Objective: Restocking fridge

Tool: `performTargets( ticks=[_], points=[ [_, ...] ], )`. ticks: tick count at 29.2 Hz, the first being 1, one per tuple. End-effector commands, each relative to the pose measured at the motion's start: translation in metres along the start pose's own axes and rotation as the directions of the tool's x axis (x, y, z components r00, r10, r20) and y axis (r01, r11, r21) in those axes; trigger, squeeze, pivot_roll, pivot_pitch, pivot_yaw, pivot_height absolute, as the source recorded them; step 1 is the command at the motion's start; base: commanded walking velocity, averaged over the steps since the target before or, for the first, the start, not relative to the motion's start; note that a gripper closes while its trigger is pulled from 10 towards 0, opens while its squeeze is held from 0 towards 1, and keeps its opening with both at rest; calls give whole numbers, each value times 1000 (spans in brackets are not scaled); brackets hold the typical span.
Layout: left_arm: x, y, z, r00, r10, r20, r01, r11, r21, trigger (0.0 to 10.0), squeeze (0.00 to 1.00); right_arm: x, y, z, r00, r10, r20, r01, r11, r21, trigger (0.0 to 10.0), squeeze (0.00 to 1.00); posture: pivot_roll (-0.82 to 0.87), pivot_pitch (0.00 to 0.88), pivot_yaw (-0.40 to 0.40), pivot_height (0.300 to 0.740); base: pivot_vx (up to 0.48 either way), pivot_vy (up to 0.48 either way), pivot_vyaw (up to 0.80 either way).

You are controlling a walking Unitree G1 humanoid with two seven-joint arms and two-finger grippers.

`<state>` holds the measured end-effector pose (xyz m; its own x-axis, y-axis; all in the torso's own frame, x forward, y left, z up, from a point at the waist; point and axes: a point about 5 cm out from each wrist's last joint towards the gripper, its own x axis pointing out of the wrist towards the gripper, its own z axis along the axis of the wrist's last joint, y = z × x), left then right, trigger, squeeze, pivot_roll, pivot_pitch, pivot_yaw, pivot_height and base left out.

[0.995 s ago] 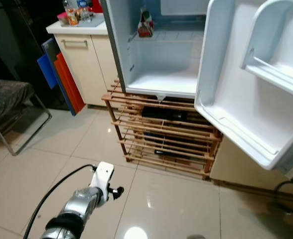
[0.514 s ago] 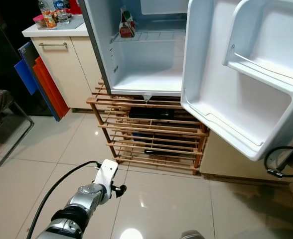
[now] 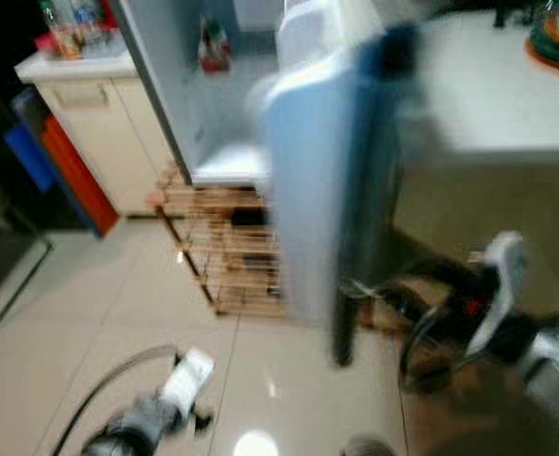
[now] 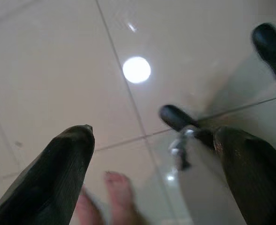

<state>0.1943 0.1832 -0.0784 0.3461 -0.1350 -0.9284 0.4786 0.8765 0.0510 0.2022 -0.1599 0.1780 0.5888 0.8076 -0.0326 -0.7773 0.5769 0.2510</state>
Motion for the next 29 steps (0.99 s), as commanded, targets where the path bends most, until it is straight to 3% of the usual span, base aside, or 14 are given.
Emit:
performTargets(
  ticks=[1, 9, 11, 13, 15, 16, 18, 19, 20, 21, 22, 23, 27, 29],
  points=[
    [-1, 4, -2, 1000, 6, -1, -6, 1000, 0, 10000, 0, 0, -17, -8, 997, -67, -41, 68, 997, 25, 10000, 0, -273, 0, 105, 740, 0, 0, 0],
    [-3, 8, 25, 978, 41, 207, 13, 968, -252, 10000, 0, 27, -35, -24, 994, -23, -103, 34, 994, 101, 10000, 0, -171, 0, 14, 740, 0, 0, 0],
    [-7, 13, 36, 958, 48, 282, 29, 965, -260, 10000, 0, 32, -50, -26, 986, -138, -98, 145, 987, 67, 10000, 0, -161, 0, 4, 740, 0, 0, 0],
    [-12, 18, 51, 924, 57, 378, 41, 968, -246, 10000, 0, 34, -70, -28, 938, -334, -94, 329, 942, -57, 10000, 0, -160, 0, 0, 740, 0, 0, 0],
    [-21, 17, 81, 838, 17, 545, 131, 964, -231, 10000, 0, 33, -98, -29, 805, -593, -24, 566, 780, -266, 10000, 0, -164, 0, -5, 740, 0, 0, 0],
    [-21, 17, 81, 838, 17, 545, 131, 964, -231, 10000, 0, 33, -98, -29, 805, -593, -24, 566, 780, -266, 10000, 0, -164, 0, -5, 740, 0, 0, 0],
    [-45, 18, 129, 685, 65, 726, 98, 979, -181, 10000, 0, 37, -97, -31, 784, -620, 41, 598, 736, -317, 10000, 0, -149, 0, -15, 740, 0, 0, 0],
    [-45, 18, 129, 685, 65, 726, 98, 979, -181, 10000, 0, 37, -97, -31, 784, -620, 41, 598, 736, -317, 10000, 0, -149, 0, -15, 740, 0, 0, 0],
    [-65, 22, 152, 577, 117, 809, 42, 984, -173, 10000, 0, 38, -97, -33, 766, -639, 70, 626, 717, -308, 10000, 0, -144, 0, -18, 740, 0, 0, 0],
    [-65, 22, 152, 577, 117, 809, 42, 984, -173, 10000, 0, 38, -97, -33, 766, -639, 70, 626, 717, -308, 10000, 0, -144, 0, -18, 740, 0, 0, 0],
    [-112, 38, 186, 343, 255, 904, -73, 967, -244, 10000, 0, 25, -106, -39, 658, -742, 125, 744, 616, -259, 10000, 0, -122, 0, -18, 740, 0, 0, 0],
    [-112, 38, 186, 343, 255, 904, -73, 967, -244, 10000, 0, 25, -106, -39, 658, -742, 125, 744, 616, -259, 10000, 0, -122, 0, -18, 740, 0, 0, 0],
    [-160, 51, 201, 185, 264, 947, -175, 957, -232, 10000, 0, 7, -115, -55, 534, -831, 159, 838, 494, -231, 10000, 0, -115, 0, -4, 740, 0, 0, 0],
    [-166, 53, 201, 178, 253, 951, -186, 958, -220, 10000, 0, 7, -115, -58, 528, -833, 165, 841, 485, -240, 10000, 0, -115, 0, -4, 740, 0, 0, 0]
  ],
)
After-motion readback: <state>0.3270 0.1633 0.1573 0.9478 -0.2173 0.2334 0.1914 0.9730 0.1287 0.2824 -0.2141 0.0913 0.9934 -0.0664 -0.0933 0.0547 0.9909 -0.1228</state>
